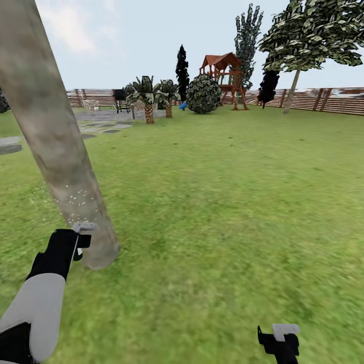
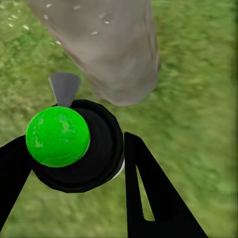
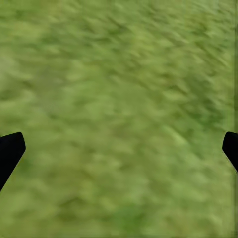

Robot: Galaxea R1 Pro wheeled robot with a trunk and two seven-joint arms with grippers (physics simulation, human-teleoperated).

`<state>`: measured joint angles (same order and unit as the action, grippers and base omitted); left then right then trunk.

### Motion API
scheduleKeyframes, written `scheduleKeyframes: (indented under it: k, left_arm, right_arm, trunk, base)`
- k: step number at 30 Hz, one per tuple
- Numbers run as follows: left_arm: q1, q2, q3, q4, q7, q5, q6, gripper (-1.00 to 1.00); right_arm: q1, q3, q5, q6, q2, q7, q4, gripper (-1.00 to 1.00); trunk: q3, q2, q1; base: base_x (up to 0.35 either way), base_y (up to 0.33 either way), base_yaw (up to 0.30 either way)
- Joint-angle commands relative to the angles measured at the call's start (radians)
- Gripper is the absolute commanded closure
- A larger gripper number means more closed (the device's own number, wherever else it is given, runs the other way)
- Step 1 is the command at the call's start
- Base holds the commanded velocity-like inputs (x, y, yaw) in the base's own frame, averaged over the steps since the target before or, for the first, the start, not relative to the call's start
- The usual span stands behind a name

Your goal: In the garden, pick up the pesticide atomizer on the floor and spray pesticide onto both trees until each tree trunk is fully covered.

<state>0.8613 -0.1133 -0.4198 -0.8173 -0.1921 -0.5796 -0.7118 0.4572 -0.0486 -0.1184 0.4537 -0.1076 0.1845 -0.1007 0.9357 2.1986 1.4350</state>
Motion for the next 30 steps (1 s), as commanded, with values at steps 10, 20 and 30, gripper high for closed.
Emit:
scheduleKeyframes:
  k: [10, 20, 30]
  left_arm:
    - [-0.031, -0.004, -0.004, -0.004, -0.009, -0.009, -0.003, 1.0]
    - [-0.101, 0.011, -0.02, 0.077, 0.165, 0.014, 0.013, 1.0]
    - [-0.118, 0.006, -0.023, 0.115, 0.166, 0.12, 0.12, 1.0]
  right_arm:
    - [0.0, -0.005, -0.009, 0.002, 0.0, 0.004, 0.001, -1.0]
    - [0.0, -0.004, -0.01, 0.002, 0.001, 0.004, 0.001, -1.0]
    - [0.0, -0.004, -0.01, 0.002, 0.002, 0.004, 0.001, -1.0]
  trunk:
    - [0.001, 0.0, 0.0]
    - [0.001, 0.0, 0.0]
    - [0.001, 0.0, 0.0]
  base:
    - [0.217, -0.213, 0.0]
    - [0.234, -0.198, 0.228]
    - [0.167, -0.239, 0.157]
